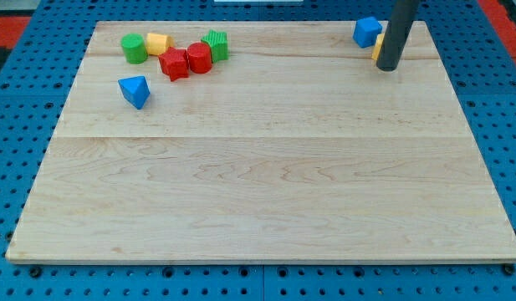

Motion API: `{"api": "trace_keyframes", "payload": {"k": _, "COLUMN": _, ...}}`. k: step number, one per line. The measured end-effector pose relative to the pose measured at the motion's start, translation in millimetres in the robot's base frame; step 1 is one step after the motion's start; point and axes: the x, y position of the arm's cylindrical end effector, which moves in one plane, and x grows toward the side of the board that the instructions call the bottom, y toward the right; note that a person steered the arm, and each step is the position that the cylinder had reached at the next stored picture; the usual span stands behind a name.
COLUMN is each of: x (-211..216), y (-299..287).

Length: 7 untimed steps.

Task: Move the cube left beside the hexagon

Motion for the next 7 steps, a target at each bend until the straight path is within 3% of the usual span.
{"api": "trace_keyframes", "payload": {"k": 2, "x": -4.7, "y": 55.8}}
{"api": "trace_keyframes", "payload": {"k": 7, "x": -5.6, "y": 71.2}}
